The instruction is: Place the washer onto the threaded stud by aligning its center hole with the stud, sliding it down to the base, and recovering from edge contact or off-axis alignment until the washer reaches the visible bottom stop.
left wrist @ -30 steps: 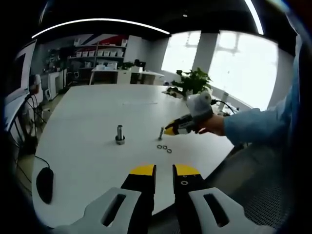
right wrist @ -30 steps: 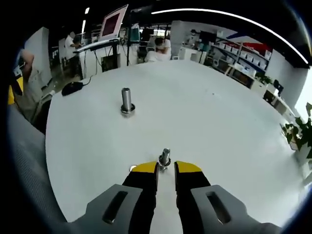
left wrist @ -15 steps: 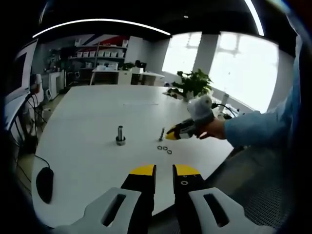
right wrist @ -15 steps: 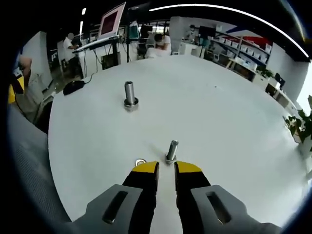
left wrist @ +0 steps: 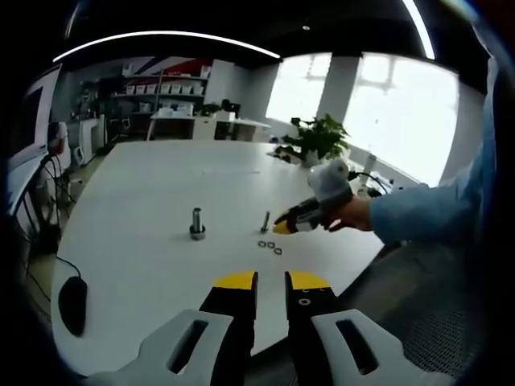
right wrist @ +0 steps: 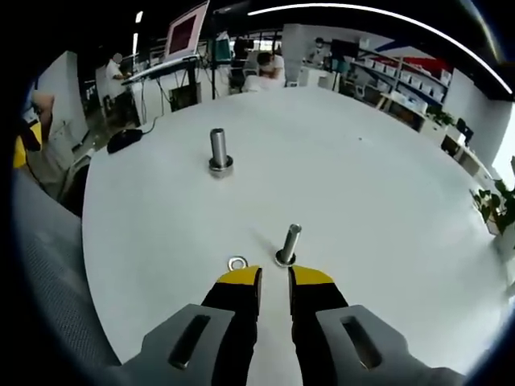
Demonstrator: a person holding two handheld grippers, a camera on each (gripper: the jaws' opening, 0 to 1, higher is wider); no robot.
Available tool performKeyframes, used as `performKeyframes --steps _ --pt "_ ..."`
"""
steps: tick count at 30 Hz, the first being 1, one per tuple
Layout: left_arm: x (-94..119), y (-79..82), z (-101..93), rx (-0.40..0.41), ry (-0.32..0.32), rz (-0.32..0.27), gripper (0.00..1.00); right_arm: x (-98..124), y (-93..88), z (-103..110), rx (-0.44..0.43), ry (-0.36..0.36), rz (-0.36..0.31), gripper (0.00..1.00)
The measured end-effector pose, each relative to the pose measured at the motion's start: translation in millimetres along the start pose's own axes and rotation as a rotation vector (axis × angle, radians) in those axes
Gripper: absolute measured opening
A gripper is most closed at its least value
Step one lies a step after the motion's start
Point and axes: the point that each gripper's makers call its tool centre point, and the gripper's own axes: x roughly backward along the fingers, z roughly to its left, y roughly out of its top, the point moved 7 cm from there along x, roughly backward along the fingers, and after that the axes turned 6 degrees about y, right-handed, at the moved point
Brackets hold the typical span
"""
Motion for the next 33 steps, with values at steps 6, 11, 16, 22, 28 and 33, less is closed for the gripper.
performKeyframes --steps 6,11,16,22,28,33 --pt "0.1 0.1 0.2 0.000 0.000 -0.002 0.11 -1.6 -1.7 4.2 0.001 0.020 0.012 0.15" --pt "0.1 0.2 0.2 0.000 0.000 -0.002 0.11 -3.7 -5.7 8.0 -0.026 0.061 0.030 0.16" --pt "0.3 0.1 0.3 0.000 0.002 -0.003 0.11 -5.8 -10.2 13.5 -0.027 0.100 0.057 0.16" --pt "0.5 0.2 0.6 0.002 0.006 -0.005 0.11 -6.2 -13.4 18.0 -0.032 0.130 0.076 0.16" --pt "0.6 0.5 0.8 0.004 0.008 -0.007 0.11 -5.7 -15.7 21.0 -0.039 0.156 0.096 0.16" --pt "0.5 0.3 0.7 0.004 0.008 -0.007 0.11 -6.6 -17.9 26.3 -0.043 0.191 0.118 0.16"
